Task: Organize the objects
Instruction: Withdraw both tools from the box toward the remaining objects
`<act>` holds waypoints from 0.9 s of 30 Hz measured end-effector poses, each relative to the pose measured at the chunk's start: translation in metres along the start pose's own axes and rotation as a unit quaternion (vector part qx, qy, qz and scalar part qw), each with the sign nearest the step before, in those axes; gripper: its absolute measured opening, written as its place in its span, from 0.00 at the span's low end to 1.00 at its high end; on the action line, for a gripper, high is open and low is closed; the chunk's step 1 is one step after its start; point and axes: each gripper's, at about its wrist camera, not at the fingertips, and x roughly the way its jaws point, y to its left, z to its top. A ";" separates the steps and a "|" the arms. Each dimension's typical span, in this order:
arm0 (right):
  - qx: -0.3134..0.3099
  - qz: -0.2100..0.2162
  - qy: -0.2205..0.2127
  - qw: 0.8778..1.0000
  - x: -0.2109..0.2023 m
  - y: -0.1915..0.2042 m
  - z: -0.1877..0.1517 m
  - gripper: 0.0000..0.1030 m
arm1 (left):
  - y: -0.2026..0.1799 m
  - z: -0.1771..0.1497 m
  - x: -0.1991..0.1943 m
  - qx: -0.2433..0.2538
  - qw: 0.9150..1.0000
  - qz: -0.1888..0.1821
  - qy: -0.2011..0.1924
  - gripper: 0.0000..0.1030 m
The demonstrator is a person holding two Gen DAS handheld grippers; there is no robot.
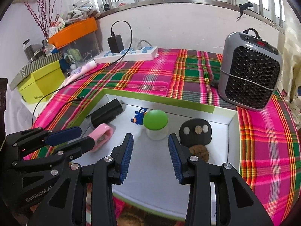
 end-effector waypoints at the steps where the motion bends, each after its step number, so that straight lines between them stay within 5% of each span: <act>1: 0.001 0.000 -0.001 1.000 -0.002 0.000 -0.001 0.39 | -0.001 -0.001 -0.002 0.001 1.000 -0.001 0.000 0.30; 27: 0.016 -0.002 -0.026 1.000 -0.046 0.010 -0.040 0.39 | 0.002 -0.038 -0.044 -0.015 1.000 -0.013 -0.016 0.30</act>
